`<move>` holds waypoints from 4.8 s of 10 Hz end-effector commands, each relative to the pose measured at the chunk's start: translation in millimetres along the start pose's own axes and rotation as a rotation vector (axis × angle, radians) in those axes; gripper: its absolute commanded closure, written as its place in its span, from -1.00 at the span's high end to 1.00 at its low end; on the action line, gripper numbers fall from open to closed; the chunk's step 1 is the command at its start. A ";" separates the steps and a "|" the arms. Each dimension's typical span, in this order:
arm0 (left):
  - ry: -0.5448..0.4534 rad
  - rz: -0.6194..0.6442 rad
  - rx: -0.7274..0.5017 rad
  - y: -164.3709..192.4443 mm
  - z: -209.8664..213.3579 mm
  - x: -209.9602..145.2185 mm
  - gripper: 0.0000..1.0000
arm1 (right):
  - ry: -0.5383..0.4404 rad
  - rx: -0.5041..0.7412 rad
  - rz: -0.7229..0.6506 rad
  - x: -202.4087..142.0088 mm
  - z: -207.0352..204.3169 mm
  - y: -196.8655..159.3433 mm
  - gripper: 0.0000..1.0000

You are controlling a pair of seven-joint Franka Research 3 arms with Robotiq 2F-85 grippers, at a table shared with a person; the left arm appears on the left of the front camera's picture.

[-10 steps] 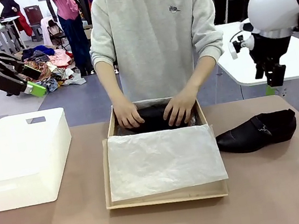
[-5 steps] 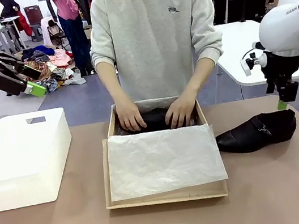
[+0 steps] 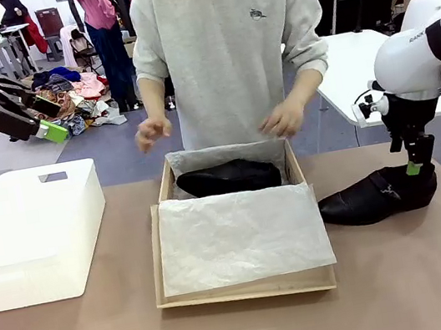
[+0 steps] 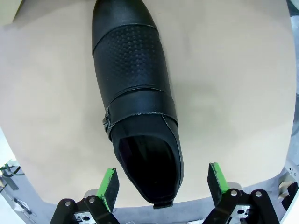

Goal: Pack the shoes into the box.
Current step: Place the other shoe of the Shoes into the Shoes Box.

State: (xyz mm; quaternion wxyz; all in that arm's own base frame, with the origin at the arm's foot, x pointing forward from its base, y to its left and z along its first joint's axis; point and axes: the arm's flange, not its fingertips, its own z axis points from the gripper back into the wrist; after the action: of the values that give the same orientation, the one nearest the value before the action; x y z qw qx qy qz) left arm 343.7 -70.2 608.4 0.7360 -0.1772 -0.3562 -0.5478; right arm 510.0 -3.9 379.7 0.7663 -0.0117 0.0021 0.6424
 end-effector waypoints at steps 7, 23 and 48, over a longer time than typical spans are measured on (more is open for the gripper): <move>-0.015 -0.009 -0.010 0.3 0.0 -0.1 1.00 | -0.007 -0.012 0.008 1.5 -7.2 -7.7 1.00; -0.015 -0.009 -0.010 0.3 0.0 -0.1 1.00 | -0.033 0.139 0.059 0.5 -56.2 -35.9 0.64; -0.015 -0.009 -0.010 0.3 0.0 -0.1 1.00 | 0.027 0.297 -0.420 3.9 95.0 -40.9 -1.00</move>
State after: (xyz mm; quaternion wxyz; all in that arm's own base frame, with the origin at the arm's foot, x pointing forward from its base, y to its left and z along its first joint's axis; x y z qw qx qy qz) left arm 343.7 -70.2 608.4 0.7360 -0.1772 -0.3561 -0.5478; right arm 550.1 2.6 481.7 0.8745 0.0846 0.0923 0.4685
